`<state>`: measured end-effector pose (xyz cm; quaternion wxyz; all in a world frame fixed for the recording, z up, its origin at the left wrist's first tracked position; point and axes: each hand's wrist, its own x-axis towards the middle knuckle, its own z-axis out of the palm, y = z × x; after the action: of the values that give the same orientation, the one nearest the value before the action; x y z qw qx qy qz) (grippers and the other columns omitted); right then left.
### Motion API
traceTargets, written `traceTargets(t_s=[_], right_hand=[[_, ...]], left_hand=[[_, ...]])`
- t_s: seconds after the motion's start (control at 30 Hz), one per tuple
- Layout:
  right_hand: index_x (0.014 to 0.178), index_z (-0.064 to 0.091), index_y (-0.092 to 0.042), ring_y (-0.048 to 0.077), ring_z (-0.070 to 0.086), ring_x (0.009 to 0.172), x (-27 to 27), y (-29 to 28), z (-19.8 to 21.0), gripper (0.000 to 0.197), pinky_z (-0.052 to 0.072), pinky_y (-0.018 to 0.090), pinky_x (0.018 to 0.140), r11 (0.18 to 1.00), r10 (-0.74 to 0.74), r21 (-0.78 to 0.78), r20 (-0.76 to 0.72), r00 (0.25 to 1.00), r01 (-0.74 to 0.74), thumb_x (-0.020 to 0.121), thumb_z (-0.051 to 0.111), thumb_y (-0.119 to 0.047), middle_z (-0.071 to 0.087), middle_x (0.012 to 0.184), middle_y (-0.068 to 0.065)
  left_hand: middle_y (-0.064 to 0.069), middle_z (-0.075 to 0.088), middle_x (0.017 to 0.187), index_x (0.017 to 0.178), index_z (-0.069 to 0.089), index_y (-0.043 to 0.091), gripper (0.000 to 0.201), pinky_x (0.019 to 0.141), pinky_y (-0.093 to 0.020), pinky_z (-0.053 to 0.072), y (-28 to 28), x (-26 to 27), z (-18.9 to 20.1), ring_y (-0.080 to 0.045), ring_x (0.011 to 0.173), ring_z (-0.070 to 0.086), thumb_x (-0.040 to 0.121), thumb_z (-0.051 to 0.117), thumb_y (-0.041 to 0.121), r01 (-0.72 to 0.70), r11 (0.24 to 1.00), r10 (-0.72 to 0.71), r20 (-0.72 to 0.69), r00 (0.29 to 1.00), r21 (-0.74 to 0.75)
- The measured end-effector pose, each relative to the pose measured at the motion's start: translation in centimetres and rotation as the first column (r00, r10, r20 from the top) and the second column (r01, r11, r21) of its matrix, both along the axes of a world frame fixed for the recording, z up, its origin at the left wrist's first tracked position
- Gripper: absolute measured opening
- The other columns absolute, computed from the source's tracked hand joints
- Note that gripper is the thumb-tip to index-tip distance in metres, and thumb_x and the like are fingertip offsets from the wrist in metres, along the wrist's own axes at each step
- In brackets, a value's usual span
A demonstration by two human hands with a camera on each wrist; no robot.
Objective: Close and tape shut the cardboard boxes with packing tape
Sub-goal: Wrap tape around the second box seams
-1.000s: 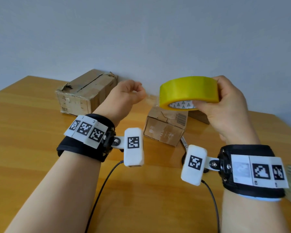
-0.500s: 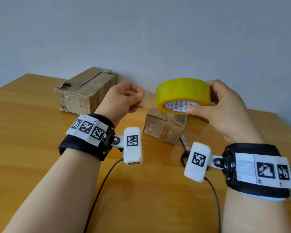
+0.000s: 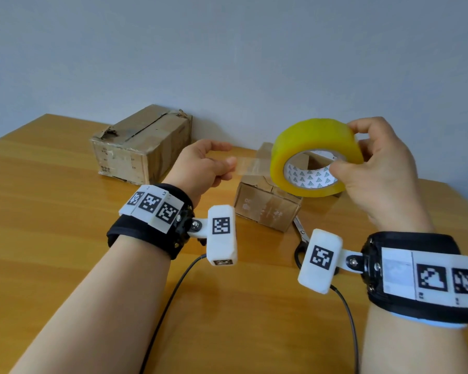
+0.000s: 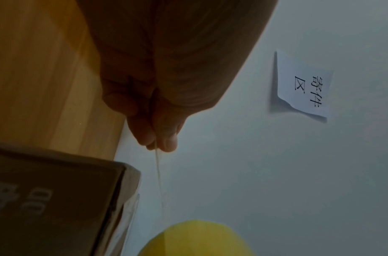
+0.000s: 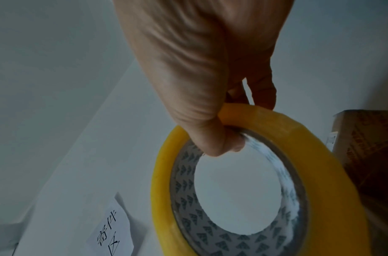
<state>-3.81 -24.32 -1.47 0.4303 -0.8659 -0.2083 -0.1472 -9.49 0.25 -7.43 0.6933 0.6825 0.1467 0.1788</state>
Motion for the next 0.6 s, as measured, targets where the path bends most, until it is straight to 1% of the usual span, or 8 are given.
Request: traceTargets(t_s=[0.1, 0.17, 0.27, 0.37, 0.47, 0.6], right_hand=[[0.116, 0.053, -0.039, 0.021, 0.067, 0.084, -0.1, 0.2, 0.0, 0.051, 0.055, 0.035, 0.067, 1.000, -0.005, -0.001, 0.006, 1.000, 0.005, 0.083, 0.075, -0.007, 0.067, 0.095, 0.000], [0.115, 0.055, -0.038, 0.023, 0.067, 0.081, -0.1, 0.3, 0.1, 0.049, 0.056, 0.037, 0.067, 1.000, -0.006, -0.014, 0.018, 1.000, 0.006, 0.082, 0.074, -0.007, 0.067, 0.092, 0.001], [0.115, 0.059, -0.039, 0.024, 0.067, 0.082, -0.2, 0.0, 0.3, 0.048, 0.057, 0.038, 0.072, 0.999, -0.031, -0.042, 0.046, 0.998, 0.033, 0.081, 0.073, -0.007, 0.068, 0.092, -0.002], [0.115, 0.061, -0.042, 0.023, 0.067, 0.084, -0.1, -0.8, 0.3, 0.050, 0.059, 0.044, 0.079, 0.997, -0.063, -0.044, 0.035, 0.997, 0.065, 0.081, 0.074, -0.009, 0.069, 0.093, -0.004], [0.117, 0.062, -0.042, 0.022, 0.068, 0.085, 0.0, -1.2, 0.2, 0.051, 0.060, 0.046, 0.081, 0.996, -0.081, -0.039, 0.015, 0.997, 0.082, 0.080, 0.075, -0.010, 0.070, 0.095, -0.004], [0.112, 0.061, -0.047, 0.021, 0.069, 0.085, -0.1, -1.2, 0.2, 0.053, 0.060, 0.045, 0.080, 0.996, -0.074, -0.053, -0.003, 0.997, 0.074, 0.079, 0.075, -0.008, 0.070, 0.093, -0.005]], left_hand=[[-0.008, 0.075, 0.091, 0.119, 0.058, 0.017, 0.035, 0.066, -0.027, 0.051, 0.3, -0.1, 0.0, -0.011, 0.065, 0.064, 0.089, 0.072, 0.008, 0.005, 0.997, -0.008, -0.040, 0.999, -0.079], [-0.010, 0.075, 0.094, 0.122, 0.054, 0.016, 0.039, 0.064, -0.026, 0.050, 0.5, -0.1, 0.0, -0.011, 0.065, 0.063, 0.088, 0.072, 0.008, -0.006, 0.993, 0.000, -0.056, 0.998, -0.114], [-0.010, 0.075, 0.093, 0.127, 0.050, 0.013, 0.045, 0.062, -0.025, 0.049, 0.9, 0.0, -0.4, -0.011, 0.063, 0.062, 0.088, 0.072, 0.008, -0.042, 0.986, 0.030, -0.075, 0.997, -0.159], [-0.011, 0.075, 0.097, 0.127, 0.050, 0.013, 0.047, 0.061, -0.024, 0.049, 0.9, 0.1, -0.7, -0.011, 0.064, 0.062, 0.087, 0.073, 0.009, -0.024, 0.988, 0.010, -0.093, 0.996, -0.152], [-0.012, 0.075, 0.097, 0.127, 0.050, 0.013, 0.048, 0.061, -0.025, 0.050, 0.6, 0.4, -1.1, -0.011, 0.064, 0.063, 0.086, 0.075, 0.009, -0.011, 0.987, -0.007, -0.109, 0.994, -0.160], [-0.011, 0.075, 0.095, 0.127, 0.049, 0.013, 0.049, 0.060, -0.025, 0.049, 0.8, 0.5, -1.3, -0.010, 0.063, 0.063, 0.085, 0.076, 0.009, -0.013, 0.984, -0.010, -0.132, 0.991, -0.178]])
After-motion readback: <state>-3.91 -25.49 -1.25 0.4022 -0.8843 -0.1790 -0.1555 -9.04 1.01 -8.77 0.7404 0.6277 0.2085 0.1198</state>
